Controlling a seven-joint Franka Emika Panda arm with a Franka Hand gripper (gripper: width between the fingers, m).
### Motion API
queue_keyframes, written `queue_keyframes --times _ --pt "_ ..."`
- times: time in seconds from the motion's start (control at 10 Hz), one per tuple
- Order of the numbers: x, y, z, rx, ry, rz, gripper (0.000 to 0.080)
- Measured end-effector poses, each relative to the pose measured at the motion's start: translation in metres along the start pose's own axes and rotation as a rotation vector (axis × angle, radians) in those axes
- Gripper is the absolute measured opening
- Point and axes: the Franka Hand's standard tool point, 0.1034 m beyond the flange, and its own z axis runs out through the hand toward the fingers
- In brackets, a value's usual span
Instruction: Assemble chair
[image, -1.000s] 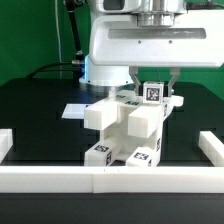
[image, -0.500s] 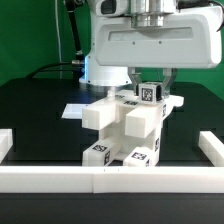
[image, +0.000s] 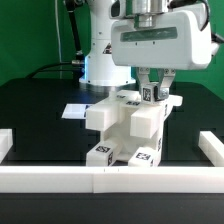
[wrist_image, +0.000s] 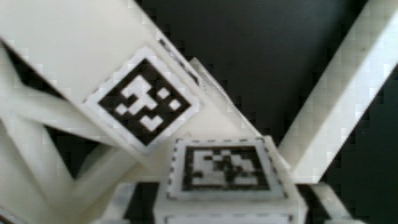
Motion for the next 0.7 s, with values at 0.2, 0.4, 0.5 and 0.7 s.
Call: queue_keyframes --times 0.2,0.4,0.5,0.7 --pt "-0.0035 -0.001 0.0002 0.0 -0.001 0.113 0.0271" --pt "-0.0048 -0.0014 0.0003 0.002 -0.004 0.233 0.0271" --pt "-0.0057 -0.0018 0.0003 0.003 -0.007 0.287 0.0271" --pt "-0.0063 -0.0019 0.0004 0.003 -0.008 0.329 0.028"
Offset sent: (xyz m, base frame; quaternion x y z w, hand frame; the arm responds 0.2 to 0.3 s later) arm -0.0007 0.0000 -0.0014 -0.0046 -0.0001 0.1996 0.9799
